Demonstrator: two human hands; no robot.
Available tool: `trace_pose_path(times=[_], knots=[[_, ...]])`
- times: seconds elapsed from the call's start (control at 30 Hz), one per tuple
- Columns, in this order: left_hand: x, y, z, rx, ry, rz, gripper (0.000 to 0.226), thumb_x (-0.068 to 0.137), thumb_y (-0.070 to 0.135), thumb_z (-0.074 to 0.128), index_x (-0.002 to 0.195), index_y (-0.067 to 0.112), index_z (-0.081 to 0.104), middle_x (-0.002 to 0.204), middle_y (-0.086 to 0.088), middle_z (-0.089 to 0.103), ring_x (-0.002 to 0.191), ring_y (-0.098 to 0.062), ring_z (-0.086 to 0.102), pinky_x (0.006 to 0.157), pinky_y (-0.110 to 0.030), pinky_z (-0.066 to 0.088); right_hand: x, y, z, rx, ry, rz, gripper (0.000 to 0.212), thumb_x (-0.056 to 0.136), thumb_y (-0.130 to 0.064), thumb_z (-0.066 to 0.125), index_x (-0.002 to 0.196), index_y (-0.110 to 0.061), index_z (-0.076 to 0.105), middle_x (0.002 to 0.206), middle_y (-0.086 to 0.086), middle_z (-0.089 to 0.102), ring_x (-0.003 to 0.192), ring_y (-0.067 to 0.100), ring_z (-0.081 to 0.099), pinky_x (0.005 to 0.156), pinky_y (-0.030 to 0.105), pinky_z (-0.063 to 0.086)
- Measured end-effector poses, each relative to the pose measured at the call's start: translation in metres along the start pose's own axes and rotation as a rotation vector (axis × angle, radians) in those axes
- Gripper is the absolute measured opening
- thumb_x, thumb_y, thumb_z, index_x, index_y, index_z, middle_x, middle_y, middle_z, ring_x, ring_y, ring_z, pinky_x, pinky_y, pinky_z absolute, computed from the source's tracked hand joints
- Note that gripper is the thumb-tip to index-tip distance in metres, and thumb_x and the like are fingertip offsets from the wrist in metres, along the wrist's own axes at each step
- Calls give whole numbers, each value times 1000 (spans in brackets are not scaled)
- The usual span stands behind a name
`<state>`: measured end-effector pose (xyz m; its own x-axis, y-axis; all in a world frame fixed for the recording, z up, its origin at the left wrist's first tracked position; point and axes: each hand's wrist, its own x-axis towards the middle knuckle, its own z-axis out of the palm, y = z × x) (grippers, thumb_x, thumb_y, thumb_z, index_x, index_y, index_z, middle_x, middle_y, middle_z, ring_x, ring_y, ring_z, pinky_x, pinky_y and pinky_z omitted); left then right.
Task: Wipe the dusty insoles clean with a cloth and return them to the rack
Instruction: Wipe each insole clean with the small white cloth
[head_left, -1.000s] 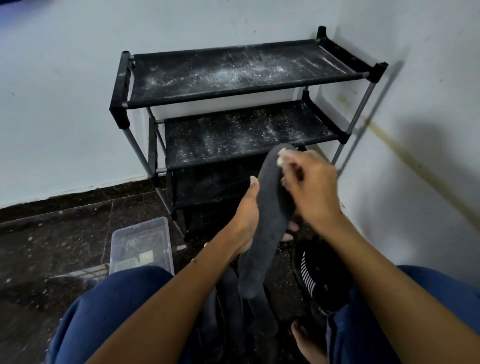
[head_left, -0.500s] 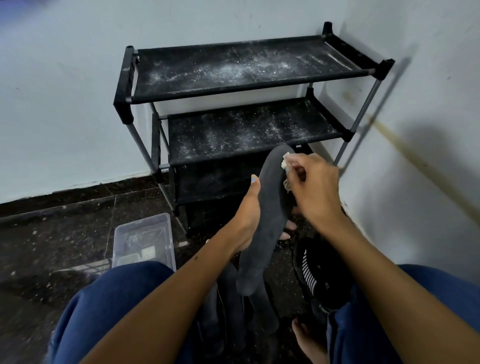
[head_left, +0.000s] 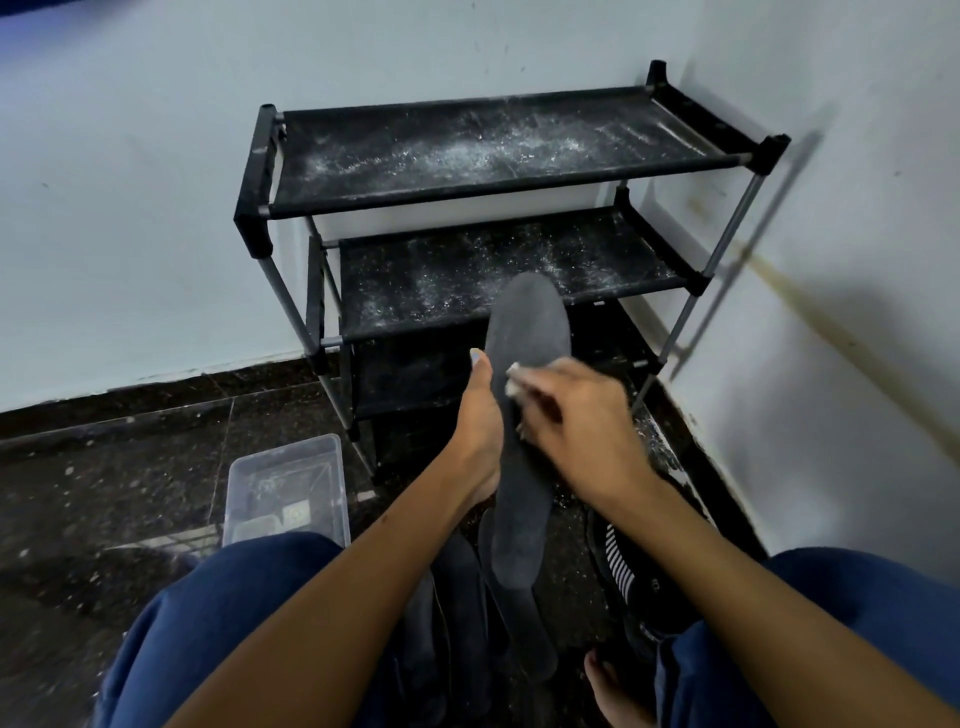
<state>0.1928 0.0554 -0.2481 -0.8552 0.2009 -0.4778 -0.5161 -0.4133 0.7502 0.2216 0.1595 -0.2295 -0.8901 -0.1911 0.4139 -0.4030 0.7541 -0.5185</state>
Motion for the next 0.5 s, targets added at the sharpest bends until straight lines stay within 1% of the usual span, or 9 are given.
trace_pose_path(times=[0.07, 0.1, 0.13, 0.2, 0.23, 0.27, 0.33, 0.43, 0.5], knots=[[1, 4, -3, -14, 33, 38, 76, 95, 62, 16, 108, 6, 66, 101, -14, 71, 91, -22, 69, 72, -28, 55, -4, -4, 3, 27, -74, -61, 24, 87, -13, 60, 110, -14, 68, 91, 5, 66, 80, 22, 63, 74, 38, 54], [1, 6, -4, -29, 32, 53, 75, 95, 62, 16, 110, 6, 65, 103, -14, 71, 94, -23, 67, 77, -30, 54, -2, -1, 1, -30, -72, -68, 23, 87, -16, 60, 109, -16, 68, 90, 4, 65, 80, 23, 63, 71, 38, 54], [0, 7, -5, -41, 34, 68, 73, 96, 60, 16, 107, 8, 65, 99, -12, 70, 91, -22, 67, 77, -31, 53, 1, 4, -1, -112, -44, -50, 21, 88, -17, 59, 107, -17, 69, 88, 3, 64, 79, 23, 63, 67, 37, 54], [0, 6, -4, -44, 14, 87, 69, 98, 56, 14, 100, 10, 65, 86, -7, 70, 76, -17, 66, 70, -28, 54, 7, 14, -7, -227, 35, 41, 18, 90, -17, 57, 104, -16, 69, 85, 2, 62, 75, 22, 62, 63, 34, 54], [0, 6, -3, -37, 9, 90, 68, 98, 55, 13, 98, 11, 65, 81, -5, 70, 71, -15, 66, 66, -26, 54, 9, 16, -9, -232, 58, 78, 18, 91, -17, 56, 103, -15, 69, 85, 3, 62, 74, 22, 62, 64, 35, 54], [-1, 5, -2, -24, 14, 89, 68, 98, 55, 13, 101, 10, 65, 80, -5, 70, 71, -15, 67, 66, -26, 54, 8, 15, -8, -216, 54, 87, 18, 91, -16, 56, 103, -14, 69, 86, 4, 62, 74, 22, 62, 66, 36, 54], [-2, 6, -2, -20, 41, 74, 71, 97, 58, 16, 110, 7, 64, 91, -9, 71, 83, -19, 67, 73, -29, 53, 2, 4, -3, -134, -30, 28, 20, 90, -15, 58, 106, -14, 69, 90, 6, 63, 77, 23, 62, 72, 38, 54], [-4, 10, -4, -54, 63, 31, 80, 92, 67, 16, 106, 4, 63, 108, -22, 68, 94, -27, 67, 77, -35, 53, -9, -11, 1, 57, -173, -37, 22, 89, -15, 59, 109, -15, 68, 93, 6, 66, 84, 20, 64, 78, 38, 53], [-3, 12, -5, -67, 79, 61, 80, 93, 66, 14, 113, 4, 60, 115, -21, 66, 100, -28, 65, 86, -37, 51, -5, -4, -1, 33, -120, 19, 20, 90, -14, 58, 107, -17, 69, 94, 5, 65, 85, 19, 64, 79, 36, 53]])
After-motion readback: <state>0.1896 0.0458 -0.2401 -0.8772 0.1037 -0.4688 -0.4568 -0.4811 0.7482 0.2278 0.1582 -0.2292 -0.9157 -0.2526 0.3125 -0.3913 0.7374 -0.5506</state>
